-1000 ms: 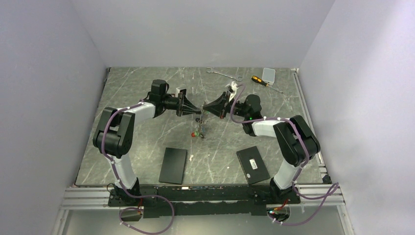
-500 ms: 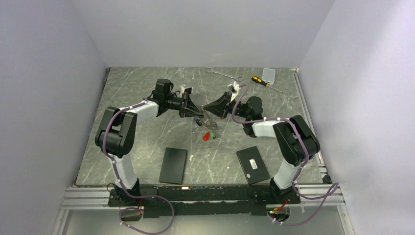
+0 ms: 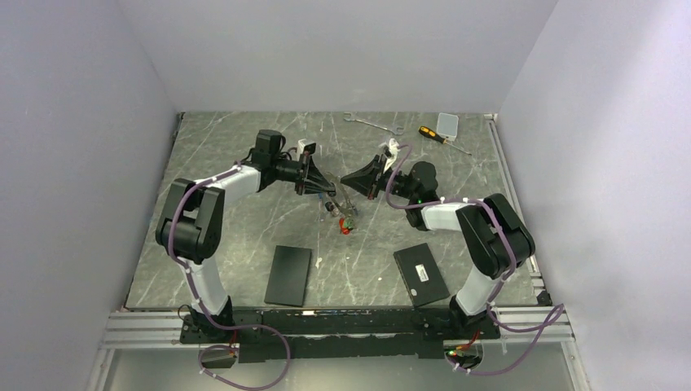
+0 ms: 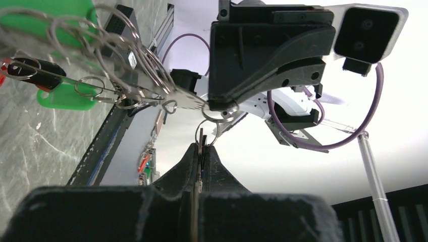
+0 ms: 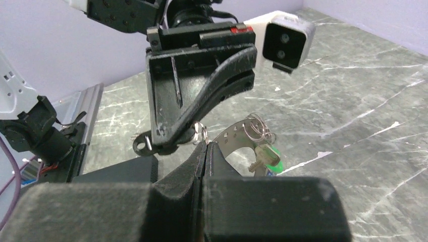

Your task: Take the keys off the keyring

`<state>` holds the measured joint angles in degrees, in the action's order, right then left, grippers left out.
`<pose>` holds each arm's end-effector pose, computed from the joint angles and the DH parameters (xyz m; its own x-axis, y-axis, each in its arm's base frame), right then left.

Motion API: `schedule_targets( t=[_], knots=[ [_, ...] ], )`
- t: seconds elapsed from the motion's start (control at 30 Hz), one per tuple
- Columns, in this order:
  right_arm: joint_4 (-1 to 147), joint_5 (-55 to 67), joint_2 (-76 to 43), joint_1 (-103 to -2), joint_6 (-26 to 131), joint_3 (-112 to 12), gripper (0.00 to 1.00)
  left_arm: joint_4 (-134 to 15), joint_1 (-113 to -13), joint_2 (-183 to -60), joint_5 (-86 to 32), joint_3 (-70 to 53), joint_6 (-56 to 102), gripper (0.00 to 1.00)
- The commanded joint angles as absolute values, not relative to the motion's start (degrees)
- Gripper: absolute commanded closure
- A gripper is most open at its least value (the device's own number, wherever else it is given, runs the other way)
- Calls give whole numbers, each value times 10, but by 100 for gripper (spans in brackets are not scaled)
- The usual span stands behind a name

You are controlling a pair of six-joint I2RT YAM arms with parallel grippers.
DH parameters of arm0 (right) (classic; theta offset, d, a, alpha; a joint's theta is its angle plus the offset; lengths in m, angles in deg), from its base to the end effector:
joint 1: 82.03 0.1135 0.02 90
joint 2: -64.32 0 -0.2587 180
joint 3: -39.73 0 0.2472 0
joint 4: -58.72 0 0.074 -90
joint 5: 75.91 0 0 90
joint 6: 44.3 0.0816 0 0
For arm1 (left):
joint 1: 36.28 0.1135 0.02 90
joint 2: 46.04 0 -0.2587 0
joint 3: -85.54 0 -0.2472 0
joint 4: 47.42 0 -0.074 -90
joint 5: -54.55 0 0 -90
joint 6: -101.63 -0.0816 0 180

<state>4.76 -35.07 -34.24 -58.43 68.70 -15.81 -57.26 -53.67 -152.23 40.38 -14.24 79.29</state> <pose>0.3091 0.2024 0.2248 -0.2082 0.1879 -0.9599 -0.9355 0.2482 0.2515 0.3491 -0.1922 0.1987 -0.9739 0.0678 0.2165 -0.2034 0.1612 -0.9657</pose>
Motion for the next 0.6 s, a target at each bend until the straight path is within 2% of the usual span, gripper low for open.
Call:
schedule_targets(
  t=[0.0, 0.33, 0.57],
  knots=[
    [42, -323, -309, -590, 646, -163, 100, -583, -528, -1478, 434, -114, 759, 100],
    [97, -350, -301, -584, 597, -172, 100, -696, -521, -1479, 440, -36, 646, 100],
    [138, -350, -293, -579, 566, -180, 100, -969, -522, -1502, 365, 93, 400, 100]
  ],
)
